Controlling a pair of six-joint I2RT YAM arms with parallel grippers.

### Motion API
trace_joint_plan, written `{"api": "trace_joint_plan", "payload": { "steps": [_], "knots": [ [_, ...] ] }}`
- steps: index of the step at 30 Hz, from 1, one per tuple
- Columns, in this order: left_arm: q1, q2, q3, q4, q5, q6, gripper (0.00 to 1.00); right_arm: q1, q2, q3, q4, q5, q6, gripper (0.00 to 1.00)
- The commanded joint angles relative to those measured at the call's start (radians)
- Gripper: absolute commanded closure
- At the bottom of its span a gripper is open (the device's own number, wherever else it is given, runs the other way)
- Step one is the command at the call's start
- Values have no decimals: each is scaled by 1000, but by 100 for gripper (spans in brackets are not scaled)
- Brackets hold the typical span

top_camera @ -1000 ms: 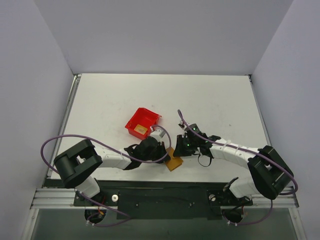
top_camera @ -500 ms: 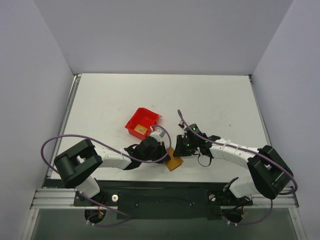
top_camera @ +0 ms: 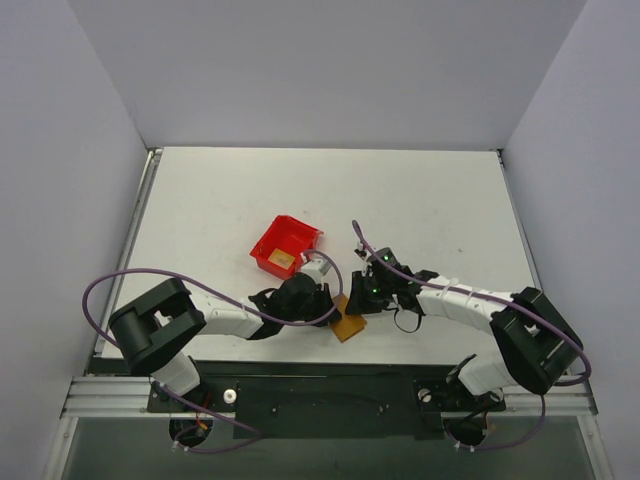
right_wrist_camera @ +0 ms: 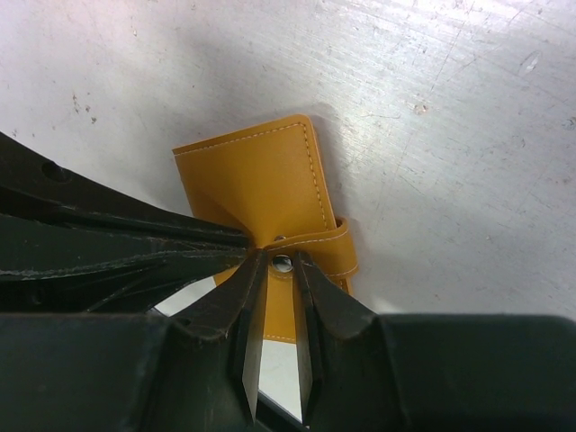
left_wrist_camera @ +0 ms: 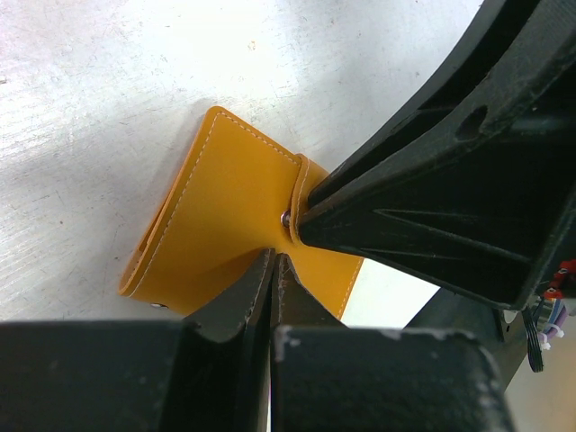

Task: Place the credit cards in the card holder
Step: Close the card holder at the center of the board.

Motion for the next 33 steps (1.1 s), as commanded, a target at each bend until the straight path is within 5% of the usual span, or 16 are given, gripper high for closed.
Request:
{"api": "trace_joint_plan", "payload": {
  "steps": [1, 33],
  "knots": [
    [-2, 40, -7, -86, -4, 10, 98, 14, 27, 29, -2, 9, -5, 86],
    [0, 45, -4, -83, -1, 8, 98, 155, 203, 190, -266, 273, 18, 97]
  ]
}}
